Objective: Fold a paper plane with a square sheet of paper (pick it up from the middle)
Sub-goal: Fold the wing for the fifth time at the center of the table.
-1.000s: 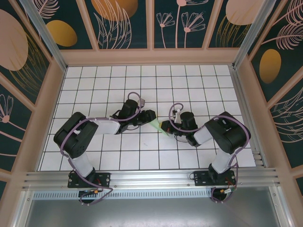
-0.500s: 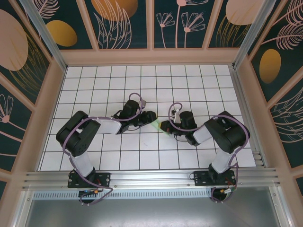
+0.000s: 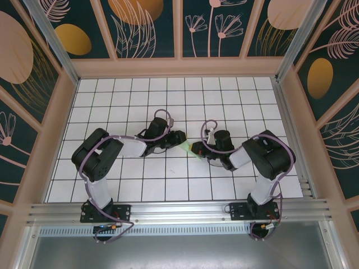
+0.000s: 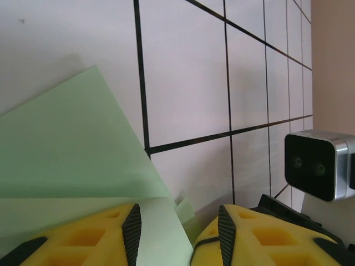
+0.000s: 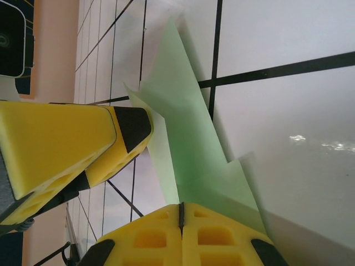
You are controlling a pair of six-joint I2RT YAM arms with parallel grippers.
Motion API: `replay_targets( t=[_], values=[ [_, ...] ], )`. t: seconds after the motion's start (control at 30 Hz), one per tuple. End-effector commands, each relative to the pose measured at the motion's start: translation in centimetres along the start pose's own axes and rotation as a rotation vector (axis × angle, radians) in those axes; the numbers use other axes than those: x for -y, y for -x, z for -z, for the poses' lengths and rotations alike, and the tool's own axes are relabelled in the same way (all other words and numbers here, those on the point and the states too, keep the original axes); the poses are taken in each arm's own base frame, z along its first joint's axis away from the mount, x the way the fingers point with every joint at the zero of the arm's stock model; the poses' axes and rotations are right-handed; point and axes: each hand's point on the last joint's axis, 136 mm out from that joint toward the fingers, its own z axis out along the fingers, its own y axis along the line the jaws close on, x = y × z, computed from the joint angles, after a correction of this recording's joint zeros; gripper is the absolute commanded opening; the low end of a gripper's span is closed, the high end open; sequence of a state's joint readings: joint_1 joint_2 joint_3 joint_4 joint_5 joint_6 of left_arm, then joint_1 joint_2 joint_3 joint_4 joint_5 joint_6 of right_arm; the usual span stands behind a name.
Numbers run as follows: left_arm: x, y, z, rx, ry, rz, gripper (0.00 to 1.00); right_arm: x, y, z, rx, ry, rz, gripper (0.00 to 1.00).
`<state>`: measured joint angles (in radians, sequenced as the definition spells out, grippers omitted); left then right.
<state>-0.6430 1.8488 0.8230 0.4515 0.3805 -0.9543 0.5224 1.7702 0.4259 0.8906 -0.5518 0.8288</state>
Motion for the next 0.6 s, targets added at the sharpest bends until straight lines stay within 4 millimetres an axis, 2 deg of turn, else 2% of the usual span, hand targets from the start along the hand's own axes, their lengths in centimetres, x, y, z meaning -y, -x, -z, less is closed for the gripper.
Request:
replay_targets(
  t=[0.0,0.3,0.57],
  values=[
    [-0.42,0.14,-0.51,0.004,0.032,0.006,0.44,0.1,0.08,-0.3,-0.018,0.002,-0.001,0.0],
    [-0.88,0.04,-1.05,-0.008,0.045,0.009,0.43,0.33,0.03,-0.47,-0.037,-0.014,0.013,0.01],
    [-0.83,0.12,-1.08,-0.007,0.046,0.008,0.43,-0.19,-0.17,-0.44,-0.095,-0.009,0.152,0.22]
  ],
)
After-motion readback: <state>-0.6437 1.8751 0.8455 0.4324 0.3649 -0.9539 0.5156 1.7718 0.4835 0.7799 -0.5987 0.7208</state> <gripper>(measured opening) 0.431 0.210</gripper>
